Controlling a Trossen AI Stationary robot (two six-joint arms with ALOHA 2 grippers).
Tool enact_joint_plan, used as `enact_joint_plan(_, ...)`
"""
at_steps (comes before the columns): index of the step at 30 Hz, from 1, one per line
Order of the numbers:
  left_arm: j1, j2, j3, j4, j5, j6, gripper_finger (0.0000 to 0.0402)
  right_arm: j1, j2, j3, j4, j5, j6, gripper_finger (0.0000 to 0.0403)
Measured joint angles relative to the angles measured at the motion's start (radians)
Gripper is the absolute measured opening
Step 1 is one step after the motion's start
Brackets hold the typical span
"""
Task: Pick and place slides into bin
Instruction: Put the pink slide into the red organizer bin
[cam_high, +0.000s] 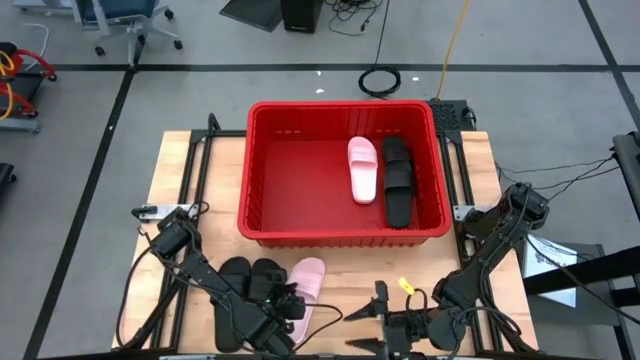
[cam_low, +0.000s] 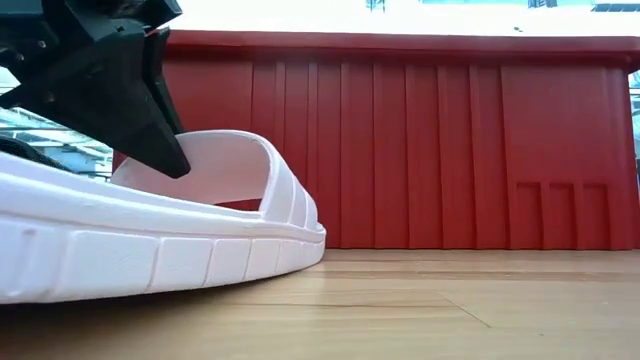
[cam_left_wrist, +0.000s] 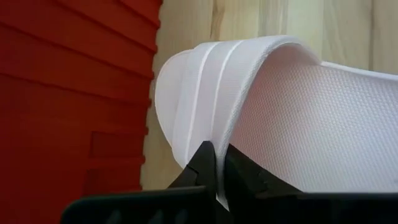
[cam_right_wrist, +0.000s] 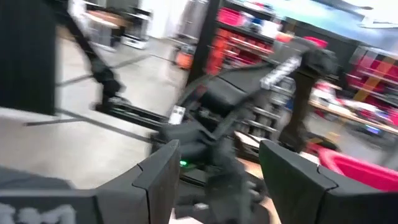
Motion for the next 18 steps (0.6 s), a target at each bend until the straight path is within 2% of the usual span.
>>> enact_joint_plan(5,0.0,0.0,0.033,-0.009,0.0,0.004,0.0005,0.001,0.0,0.0,-0.036,0.177,0.002,0.0208)
enact_joint_plan(10,-0.004,0.0,0.102,-0.053,-0.002,0.008,0.0007,0.007,0.0,0.0,-0.046,0.294,0.002,0.0208)
enact_joint_plan(18,-0.048,-0.001,0.217,-0.128,-0.055,0.024,0.0006,0.04,-0.003,0.003,-0.035,0.542,-0.007,0.0208)
